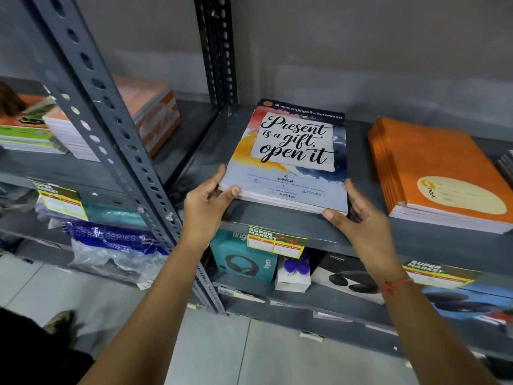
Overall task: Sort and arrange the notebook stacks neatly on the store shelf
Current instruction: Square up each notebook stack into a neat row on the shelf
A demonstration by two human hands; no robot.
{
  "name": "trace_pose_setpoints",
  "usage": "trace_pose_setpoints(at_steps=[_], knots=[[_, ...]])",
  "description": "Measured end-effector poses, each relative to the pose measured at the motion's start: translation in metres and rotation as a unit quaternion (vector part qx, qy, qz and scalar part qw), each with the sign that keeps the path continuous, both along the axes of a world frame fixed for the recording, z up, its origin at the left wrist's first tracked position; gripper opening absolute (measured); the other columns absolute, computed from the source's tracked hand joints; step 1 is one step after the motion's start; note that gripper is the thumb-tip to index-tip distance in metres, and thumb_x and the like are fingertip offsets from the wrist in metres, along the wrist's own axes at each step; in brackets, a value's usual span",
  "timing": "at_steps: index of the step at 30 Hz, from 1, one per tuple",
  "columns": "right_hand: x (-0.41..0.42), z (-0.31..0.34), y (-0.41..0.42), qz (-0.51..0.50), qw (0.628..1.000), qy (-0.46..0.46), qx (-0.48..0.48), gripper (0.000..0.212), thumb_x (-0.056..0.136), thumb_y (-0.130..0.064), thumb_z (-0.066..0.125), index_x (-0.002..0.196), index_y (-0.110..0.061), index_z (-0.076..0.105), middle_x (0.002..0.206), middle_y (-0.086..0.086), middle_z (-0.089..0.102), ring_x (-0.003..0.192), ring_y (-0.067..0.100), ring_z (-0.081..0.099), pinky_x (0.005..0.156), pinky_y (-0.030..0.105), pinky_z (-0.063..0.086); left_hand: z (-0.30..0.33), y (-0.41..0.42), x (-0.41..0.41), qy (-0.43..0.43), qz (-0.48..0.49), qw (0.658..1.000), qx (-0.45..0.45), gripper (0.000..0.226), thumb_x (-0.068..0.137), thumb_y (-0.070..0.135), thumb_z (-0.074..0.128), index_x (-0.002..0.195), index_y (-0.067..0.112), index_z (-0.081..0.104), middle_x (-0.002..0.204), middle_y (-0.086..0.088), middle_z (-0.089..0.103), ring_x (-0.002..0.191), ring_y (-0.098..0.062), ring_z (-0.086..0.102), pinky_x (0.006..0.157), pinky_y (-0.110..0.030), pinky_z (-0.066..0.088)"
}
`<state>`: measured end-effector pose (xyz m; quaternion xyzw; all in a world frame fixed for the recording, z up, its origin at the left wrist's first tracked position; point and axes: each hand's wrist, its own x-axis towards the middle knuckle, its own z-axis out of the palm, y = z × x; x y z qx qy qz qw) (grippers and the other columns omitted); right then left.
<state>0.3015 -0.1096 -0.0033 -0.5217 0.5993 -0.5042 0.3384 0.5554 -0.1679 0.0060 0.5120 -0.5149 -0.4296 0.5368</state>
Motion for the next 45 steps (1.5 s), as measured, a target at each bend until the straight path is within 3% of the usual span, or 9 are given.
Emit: trace_pose_setpoints(at_steps=[6, 11, 18, 22, 26, 31, 37, 40, 45], knots=[[-0.006, -0.003, -0.001, 0.01, 1.0, -0.011, 0.017, 0.081, 0.072, -0.028, 0.074, 0.142, -0.033, 0.034, 0.1, -0.058, 0.049, 0.117, -0.021, 0.042, 0.11, 0.022, 0.03, -0.003, 0.001, 0.005, 0.0, -0.029, 1.0, 0.009, 0.057, 0.08, -0.007, 0.061, 0.133, 0.002, 0.043, 0.091, 0.029, 0.065, 0.08, 0.017, 0.06, 0.073, -0.001, 0.047], [-0.006, -0.004, 0.0, 0.009, 0.999, -0.033, 0.011, 0.077, 0.075, -0.022, 0.073, 0.142, -0.028, 0.036, 0.098, -0.055, 0.052, 0.129, -0.003, 0.043, 0.11, 0.023, 0.031, -0.003, -0.002, 0.007, 0.012, -0.041, 0.999, 0.005, 0.054, 0.081, -0.012, 0.057, 0.132, -0.002, 0.042, 0.106, 0.019, 0.058, 0.079, 0.017, 0.062, 0.07, 0.0, 0.047], [-0.007, 0.0, -0.009, 0.013, 0.997, -0.074, 0.012, 0.075, 0.077, -0.009, 0.071, 0.142, -0.018, 0.036, 0.101, -0.043, 0.054, 0.098, -0.029, 0.051, 0.087, -0.002, 0.041, -0.005, -0.009, 0.004, 0.004, 0.001, 1.0, 0.006, 0.051, 0.078, -0.002, 0.066, 0.126, 0.003, 0.052, 0.096, 0.022, 0.066, 0.077, 0.017, 0.061, 0.074, -0.001, 0.048], [-0.004, -0.002, -0.01, -0.006, 0.998, -0.064, 0.004, 0.07, 0.079, -0.01, 0.069, 0.141, -0.017, 0.038, 0.104, -0.038, 0.056, 0.097, -0.027, 0.052, 0.091, 0.002, 0.041, -0.005, -0.009, -0.001, -0.011, 0.026, 1.0, -0.009, 0.049, 0.077, 0.001, 0.068, 0.124, 0.005, 0.055, 0.104, 0.012, 0.063, 0.073, 0.014, 0.059, 0.071, 0.0, 0.046], [-0.001, -0.003, -0.011, -0.02, 0.999, -0.039, -0.001, 0.066, 0.081, -0.01, 0.067, 0.14, -0.016, 0.039, 0.091, -0.05, 0.055, 0.093, -0.029, 0.054, 0.09, 0.001, 0.041, -0.004, -0.009, -0.001, -0.038, 0.042, 0.998, -0.008, 0.047, 0.077, 0.011, 0.071, 0.122, 0.014, 0.058, 0.083, 0.017, 0.064, 0.077, -0.007, 0.05, 0.066, -0.007, 0.043], [-0.001, -0.003, -0.01, -0.013, 0.999, -0.041, -0.004, 0.069, 0.084, -0.013, 0.064, 0.144, -0.019, 0.032, 0.102, -0.048, 0.053, 0.097, -0.03, 0.051, 0.094, 0.003, 0.039, -0.003, -0.011, -0.001, -0.014, -0.004, 1.0, 0.002, 0.051, 0.084, 0.004, 0.061, 0.133, 0.007, 0.045, 0.105, 0.018, 0.061, 0.079, 0.018, 0.06, 0.078, -0.002, 0.047], [0.0, -0.001, -0.009, -0.02, 1.0, -0.018, -0.002, 0.063, 0.084, -0.021, 0.064, 0.141, -0.022, 0.037, 0.117, -0.037, 0.048, 0.098, -0.031, 0.048, 0.094, 0.002, 0.038, -0.004, -0.013, -0.005, -0.007, 0.005, 1.0, 0.002, 0.049, 0.085, 0.003, 0.06, 0.131, 0.007, 0.047, 0.111, 0.017, 0.056, 0.08, 0.015, 0.057, 0.076, -0.001, 0.047], [0.002, 0.002, -0.009, -0.035, 0.999, 0.0, -0.012, 0.062, 0.084, -0.025, 0.064, 0.141, -0.022, 0.038, 0.14, -0.019, 0.044, 0.124, -0.008, 0.044, 0.106, 0.017, 0.036, -0.006, -0.014, -0.006, -0.007, 0.01, 1.0, 0.0, 0.049, 0.084, 0.003, 0.061, 0.13, 0.007, 0.048, 0.112, 0.016, 0.056, 0.082, 0.014, 0.055, 0.074, 0.0, 0.046], [0.006, 0.005, -0.009, -0.048, 0.999, 0.01, -0.016, 0.06, 0.084, -0.022, 0.065, 0.139, -0.019, 0.041, 0.124, -0.023, 0.045, 0.12, -0.005, 0.045, 0.103, 0.018, 0.038, -0.005, -0.017, -0.005, 0.002, 0.03, 1.0, 0.003, 0.046, 0.082, 0.005, 0.064, 0.126, 0.01, 0.053, 0.108, 0.013, 0.062, 0.075, 0.017, 0.058, 0.07, 0.0, 0.046]])
